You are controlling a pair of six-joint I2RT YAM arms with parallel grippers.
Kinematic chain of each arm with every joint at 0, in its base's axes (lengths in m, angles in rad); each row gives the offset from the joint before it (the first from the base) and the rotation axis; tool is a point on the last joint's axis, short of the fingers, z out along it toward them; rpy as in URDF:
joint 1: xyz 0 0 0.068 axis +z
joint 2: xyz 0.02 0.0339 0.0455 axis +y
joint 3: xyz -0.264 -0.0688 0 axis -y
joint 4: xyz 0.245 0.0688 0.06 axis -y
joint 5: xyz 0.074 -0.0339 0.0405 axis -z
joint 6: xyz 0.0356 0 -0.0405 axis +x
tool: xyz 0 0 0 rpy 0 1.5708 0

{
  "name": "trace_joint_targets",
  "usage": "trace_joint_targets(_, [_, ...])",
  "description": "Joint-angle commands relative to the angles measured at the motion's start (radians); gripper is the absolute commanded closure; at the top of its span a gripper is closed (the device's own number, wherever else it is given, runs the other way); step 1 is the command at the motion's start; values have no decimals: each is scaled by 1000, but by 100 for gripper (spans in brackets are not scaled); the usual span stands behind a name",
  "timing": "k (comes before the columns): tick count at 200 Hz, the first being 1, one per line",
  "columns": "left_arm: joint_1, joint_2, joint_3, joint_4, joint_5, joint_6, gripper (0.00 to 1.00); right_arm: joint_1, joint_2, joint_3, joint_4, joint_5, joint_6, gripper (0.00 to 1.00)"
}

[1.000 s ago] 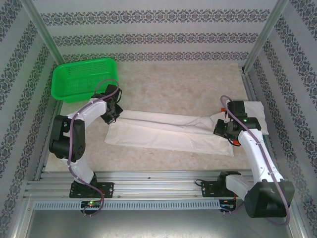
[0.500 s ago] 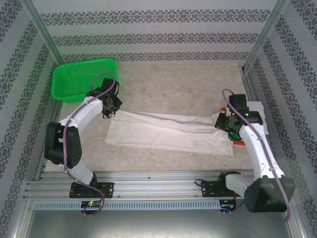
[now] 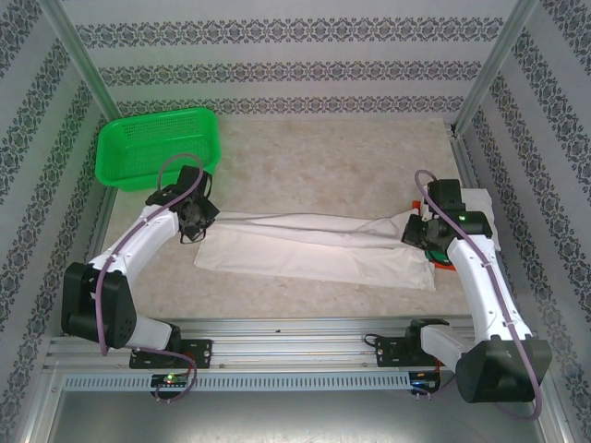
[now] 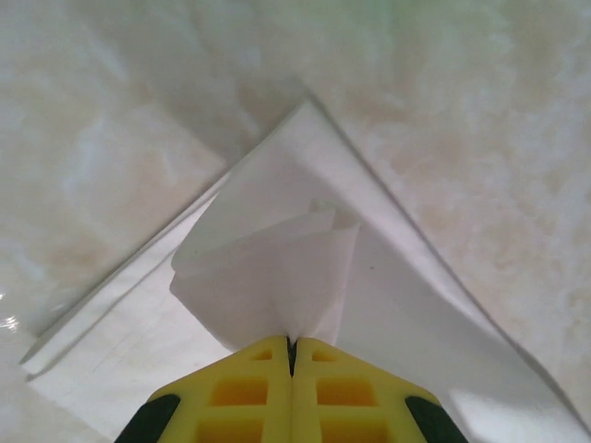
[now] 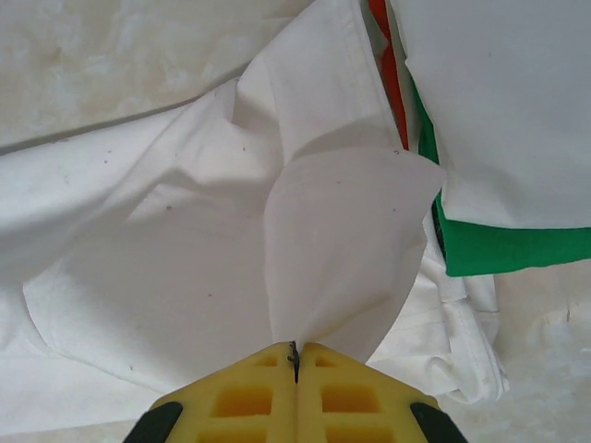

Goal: Fold and stack the t-shirts

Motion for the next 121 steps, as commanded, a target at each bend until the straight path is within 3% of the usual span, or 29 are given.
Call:
trace_joint_targets(1, [10, -26, -35, -27, -18, -21, 100, -14, -19, -23, -27, 23, -11, 100])
trace_joint_targets(121, [10, 71, -175, 45, 4, -19, 100, -21, 29, -134, 21, -11, 28, 100])
